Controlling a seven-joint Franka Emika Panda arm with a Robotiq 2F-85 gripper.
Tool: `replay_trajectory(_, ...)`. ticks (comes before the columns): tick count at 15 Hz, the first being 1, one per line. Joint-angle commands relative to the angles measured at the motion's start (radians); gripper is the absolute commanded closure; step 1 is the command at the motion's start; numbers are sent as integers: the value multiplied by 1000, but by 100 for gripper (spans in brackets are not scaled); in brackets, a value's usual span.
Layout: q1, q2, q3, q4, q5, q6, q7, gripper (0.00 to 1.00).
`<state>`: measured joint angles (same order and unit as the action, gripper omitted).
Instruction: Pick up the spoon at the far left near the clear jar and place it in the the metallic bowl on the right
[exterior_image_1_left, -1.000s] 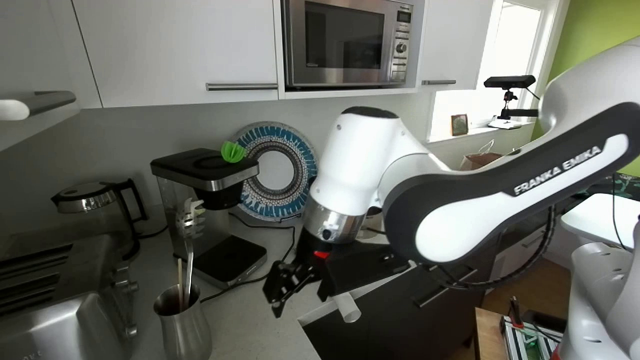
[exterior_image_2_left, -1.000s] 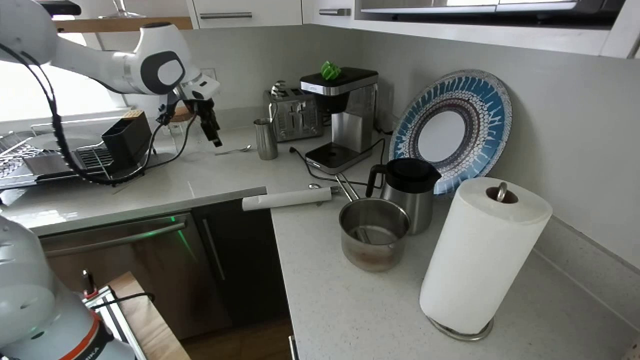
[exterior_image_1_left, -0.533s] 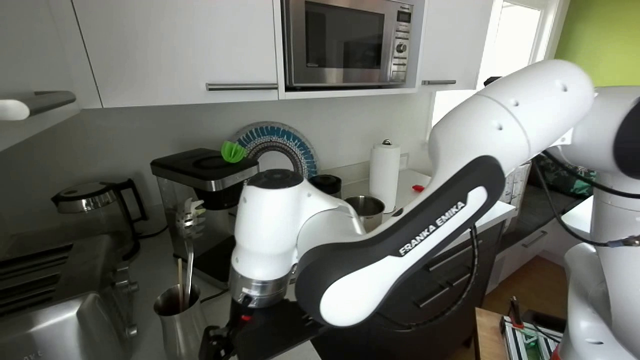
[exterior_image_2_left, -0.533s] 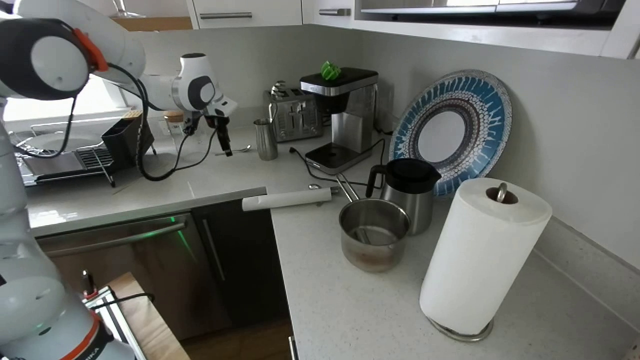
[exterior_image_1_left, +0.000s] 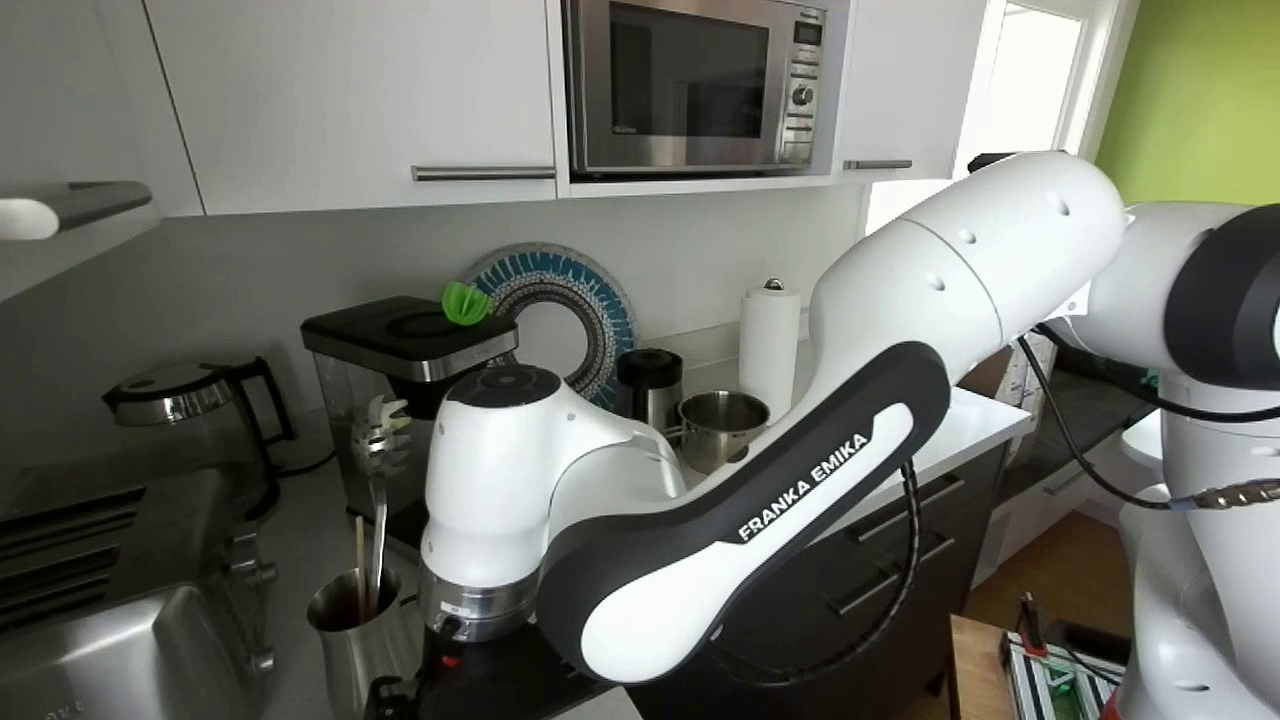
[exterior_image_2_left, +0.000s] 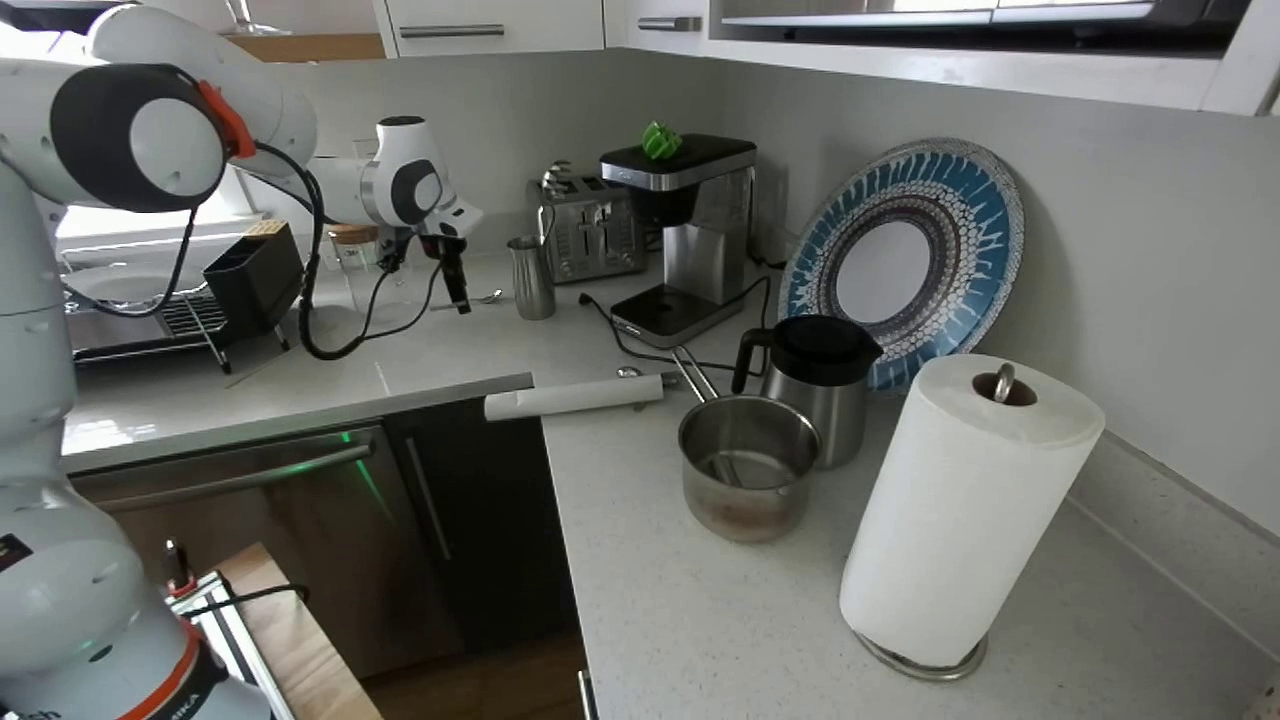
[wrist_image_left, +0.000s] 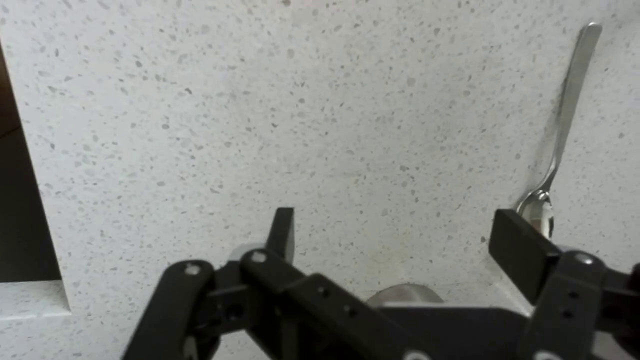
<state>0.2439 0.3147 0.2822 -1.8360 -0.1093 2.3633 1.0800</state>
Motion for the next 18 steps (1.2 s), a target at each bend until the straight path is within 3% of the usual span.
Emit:
replay_trajectory(1, 87, 75, -53, 80, 10, 16, 38, 0)
replay_trajectory(8, 164, 174, -115, 260, 10, 29, 93, 0)
replay_trajectory(9, 157, 123, -107, 190, 16, 40, 53, 0)
replay_trajectory(12, 160, 131, -113, 206, 16, 40, 51, 0)
replay_trajectory(18, 206, 277, -125, 407, 9, -131, 65, 0)
